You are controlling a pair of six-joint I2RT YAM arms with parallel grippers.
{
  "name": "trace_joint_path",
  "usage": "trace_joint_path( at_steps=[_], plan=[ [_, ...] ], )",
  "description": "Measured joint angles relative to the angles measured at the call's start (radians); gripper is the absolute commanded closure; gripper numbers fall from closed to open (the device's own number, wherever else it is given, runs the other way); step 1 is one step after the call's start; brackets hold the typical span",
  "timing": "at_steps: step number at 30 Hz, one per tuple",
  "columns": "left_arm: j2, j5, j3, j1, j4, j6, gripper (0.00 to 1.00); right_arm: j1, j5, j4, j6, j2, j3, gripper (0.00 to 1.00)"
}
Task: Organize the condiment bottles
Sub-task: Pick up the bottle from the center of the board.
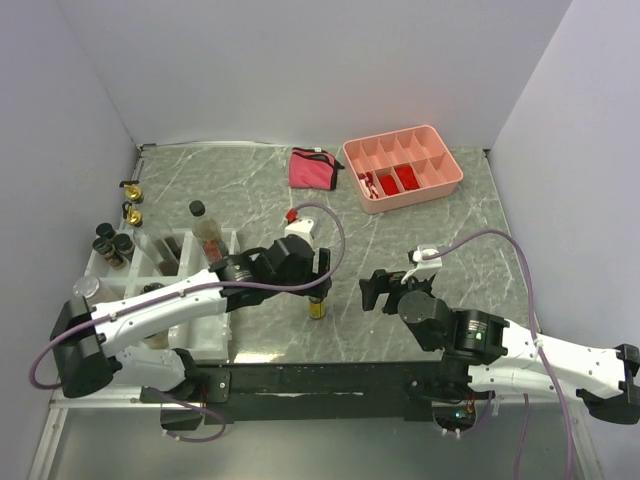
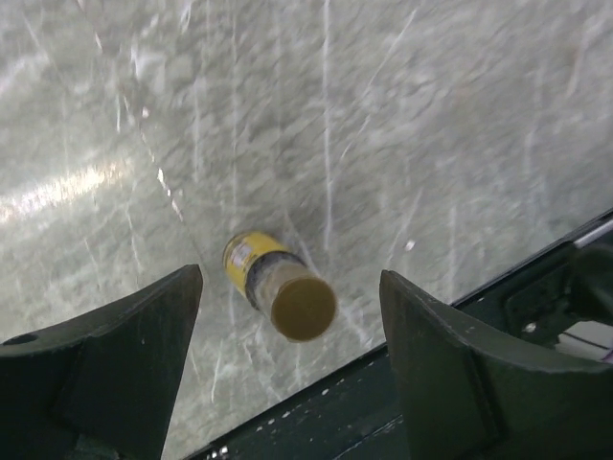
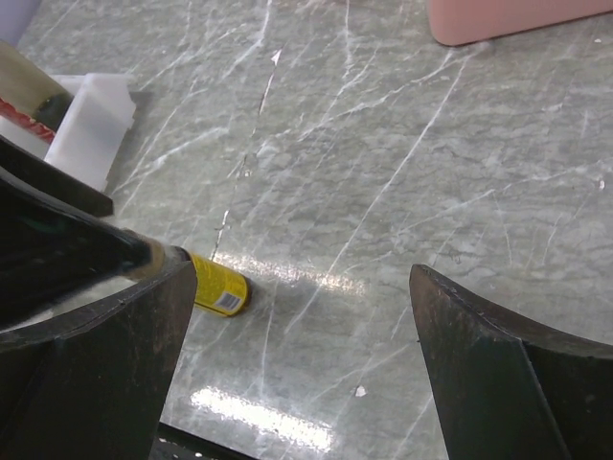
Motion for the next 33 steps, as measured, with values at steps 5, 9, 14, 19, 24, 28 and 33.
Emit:
trace_joint_path(
  at_steps=[5,9,14,19,24,28,33],
  plan=[
    [0.051,-0.012,0.008,-0.018,-0.032,-0.022,0.28,0.000,-0.001,0.003,-0.002,0.002,0.000,0.00],
    [0.094,-0.020,0.030,-0.032,-0.051,-0.034,0.37,0.000,-0.002,0.004,-0.005,0.011,0.000,0.00],
    [0.144,-0.036,0.053,-0.045,-0.080,-0.039,0.70,0.000,-0.004,0.014,-0.009,0.027,0.000,0.00],
    [0.153,-0.072,0.071,-0.048,-0.122,-0.053,0.99,-0.002,-0.009,0.025,-0.009,0.037,0.000,0.00],
    [0.147,-0.133,0.086,-0.049,-0.202,-0.109,0.99,-0.002,-0.010,0.027,-0.009,0.037,0.000,0.00],
    [0.114,-0.223,0.120,-0.049,-0.316,-0.192,0.99,-0.003,-0.011,0.036,-0.009,0.035,-0.001,0.00],
    [0.034,-0.349,0.247,-0.048,-0.509,-0.275,0.99,-0.003,-0.013,0.041,-0.009,0.031,-0.002,0.00]
  ],
)
